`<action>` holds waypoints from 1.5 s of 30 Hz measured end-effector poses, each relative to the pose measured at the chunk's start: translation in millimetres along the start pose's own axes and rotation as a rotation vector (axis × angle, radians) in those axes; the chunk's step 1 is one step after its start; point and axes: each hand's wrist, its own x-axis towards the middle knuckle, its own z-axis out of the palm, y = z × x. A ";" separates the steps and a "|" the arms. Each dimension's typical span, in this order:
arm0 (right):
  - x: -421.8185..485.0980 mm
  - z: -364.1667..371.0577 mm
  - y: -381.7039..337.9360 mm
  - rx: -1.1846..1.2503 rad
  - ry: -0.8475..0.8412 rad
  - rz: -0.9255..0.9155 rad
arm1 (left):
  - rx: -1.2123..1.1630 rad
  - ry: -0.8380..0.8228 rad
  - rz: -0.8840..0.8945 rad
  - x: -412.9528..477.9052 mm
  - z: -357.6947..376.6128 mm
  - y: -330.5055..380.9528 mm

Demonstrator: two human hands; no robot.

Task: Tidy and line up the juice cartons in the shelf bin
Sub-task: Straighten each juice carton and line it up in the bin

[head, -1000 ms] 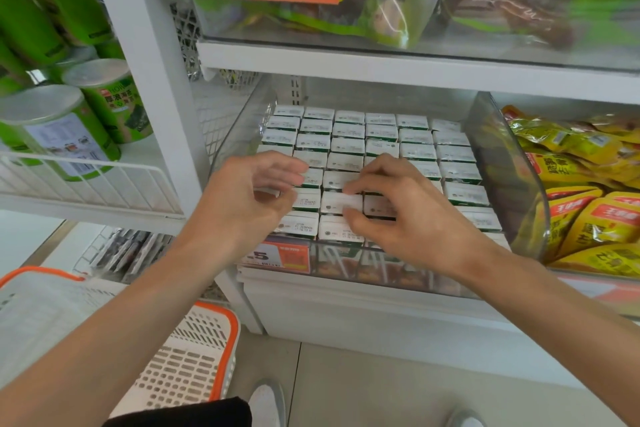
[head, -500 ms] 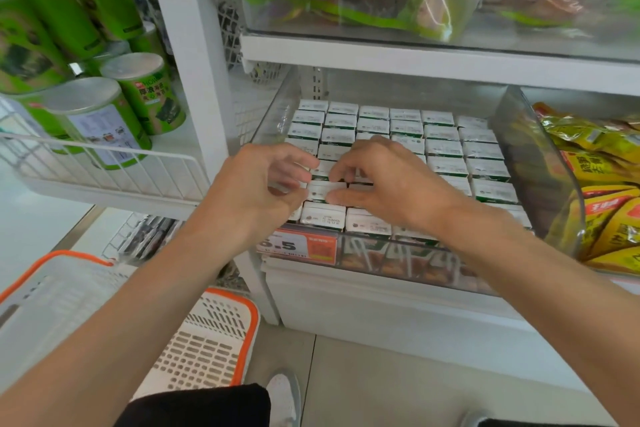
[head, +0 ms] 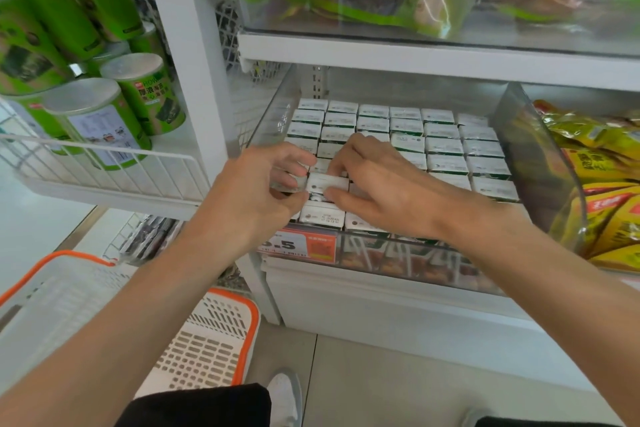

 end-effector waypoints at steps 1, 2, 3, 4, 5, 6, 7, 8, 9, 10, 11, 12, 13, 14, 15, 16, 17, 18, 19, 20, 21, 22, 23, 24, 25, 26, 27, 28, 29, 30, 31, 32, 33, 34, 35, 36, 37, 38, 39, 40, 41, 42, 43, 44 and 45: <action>-2.0 -1.0 -0.7 -0.002 0.027 -0.016 | -0.002 0.003 0.001 0.3 0.2 -0.3; -3.8 -2.4 -1.2 0.019 0.060 -0.029 | -0.008 0.004 0.004 0.6 0.2 -0.1; -5.8 -4.0 -0.8 0.071 0.097 -0.033 | -0.016 0.005 0.009 0.7 0.4 0.7; -7.9 -5.4 0.4 0.143 0.142 -0.031 | -0.024 0.004 0.016 0.8 0.8 2.0; -10.4 -6.5 1.9 0.217 0.196 -0.025 | -0.033 0.001 0.025 0.9 1.4 3.7; -13.4 -6.9 3.1 0.285 0.253 -0.016 | -0.043 -0.006 0.036 1.1 1.9 5.7; -16.9 -6.7 3.7 0.347 0.305 -0.005 | -0.053 -0.023 0.053 1.2 2.7 7.9; -20.5 -5.9 4.1 0.407 0.349 0.012 | -0.065 -0.043 0.076 1.4 3.5 10.2; -24.1 -4.9 4.5 0.468 0.387 0.032 | -0.083 -0.060 0.106 1.4 4.5 12.8; -27.8 -4.2 5.1 0.526 0.424 0.054 | -0.108 -0.070 0.135 1.3 5.6 16.3; -31.2 -3.6 5.8 0.583 0.463 0.075 | -0.138 -0.076 0.157 1.2 6.9 19.8; -34.5 -3.7 6.7 0.639 0.499 0.096 | -0.177 -0.082 0.166 1.2 8.8 23.2; -38.1 -4.3 7.7 0.700 0.527 0.121 | -0.222 -0.090 0.160 1.2 11.0 26.1; -42.1 -5.5 8.1 0.769 0.542 0.152 | -0.270 -0.100 0.142 1.3 13.7 29.2; -47.0 -6.6 7.8 0.844 0.543 0.188 | -0.312 -0.104 0.122 1.0 17.1 32.3; -52.2 -7.2 7.3 0.918 0.531 0.221 | -0.347 -0.100 0.103 1.1 20.3 35.4; -57.5 -6.7 6.6 0.978 0.517 0.251 | -0.387 -0.093 0.085 0.9 23.2 38.1; -62.6 -5.5 6.0 1.019 0.506 0.283 | -0.440 -0.092 0.066 0.6 25.7 40.6; -67.0 -4.0 5.7 1.052 0.501 0.311 | -0.493 -0.098 0.051 0.4 27.8 43.1; -71.3 -2.7 5.6 1.089 0.504 0.335 | -0.529 -0.110 0.040 0.1 29.8 45.5; -74.9 -1.8 6.1 1.128 0.512 0.356 | -0.544 -0.124 0.034 0.2 31.9 47.6; -78.5 -1.7 7.3 1.161 0.520 0.374 | -0.545 -0.139 0.030 0.3 34.3 49.3; -81.9 -2.0 9.0 1.183 0.523 0.393 | -0.542 -0.155 0.031 0.6 36.7 50.4; -85.0 -2.6 10.8 1.195 0.523 0.410 | -0.539 -0.172 0.036 0.9 38.8 51.1; -88.0 -3.6 12.3 1.202 0.521 0.421 | -0.536 -0.186 0.045 1.1 41.1 51.7; -90.4 -4.5 13.6 1.206 0.520 0.428 | -0.532 -0.195 0.055 1.3 42.6 52.0; -92.3 -5.1 14.5 1.206 0.520 0.434 | -0.528 -0.201 0.065 1.3 44.5 52.2; -93.3 -5.5 15.2 1.208 0.519 0.443 | -0.526 -0.206 0.072 1.3 45.5 52.4; -93.6 -5.9 15.1 1.212 0.518 0.452 | -0.529 -0.208 0.077 1.1 46.0 52.3; -93.9 -6.7 15.0 1.221 0.516 0.457 | -0.534 -0.211 0.081 0.9 46.5 52.2; -94.1 -7.4 15.1 1.229 0.515 0.458 | -0.536 -0.214 0.083 0.8 47.1 52.0; -94.1 -8.0 15.2 1.234 0.512 0.456 | -0.531 -0.218 0.084 1.0 47.3 51.5; -94.1 -8.6 15.2 1.234 0.510 0.456 | -0.521 -0.221 0.084 1.1 47.5 51.0; -94.0 -9.1 14.9 1.232 0.508 0.457 | -0.506 -0.223 0.085 1.1 47.1 50.6; -94.0 -9.6 14.7 1.228 0.507 0.460 | -0.490 -0.222 0.088 1.1 46.8 50.3; -94.0 -9.9 14.5 1.224 0.505 0.462 | -0.478 -0.219 0.095 0.9 46.0 50.1; -93.9 -10.2 14.1 1.222 0.501 0.463 | -0.471 -0.214 0.099 0.7 45.8 50.3; -93.8 -10.5 13.7 1.226 0.496 0.463 | -0.470 -0.208 0.096 0.6 45.3 50.4; -93.6 -10.6 13.3 1.234 0.491 0.463 | -0.473 -0.200 0.088 0.6 45.1 50.4; -93.3 -10.7 13.2 1.246 0.486 0.461 | -0.480 -0.191 0.079 0.7 44.7 50.3; -92.9 -10.9 13.0 1.263 0.483 0.459 | -0.490 -0.181 0.072 0.9 44.4 50.3; -92.7 -11.2 12.8 1.284 0.477 0.456 | -0.498 -0.172 0.068 1.0 44.0 50.1; -92.3 -11.6 12.5 1.304 0.465 0.455 | -0.502 -0.166 0.067 1.0 43.8 50.2; -91.8 -11.7 12.1 1.318 0.447 0.457 | -0.502 -0.168 0.069 0.6 43.6 50.7; -91.1 -11.6 11.3 1.323 0.425 0.457 | -0.497 -0.182 0.073 -0.2 43.8 51.3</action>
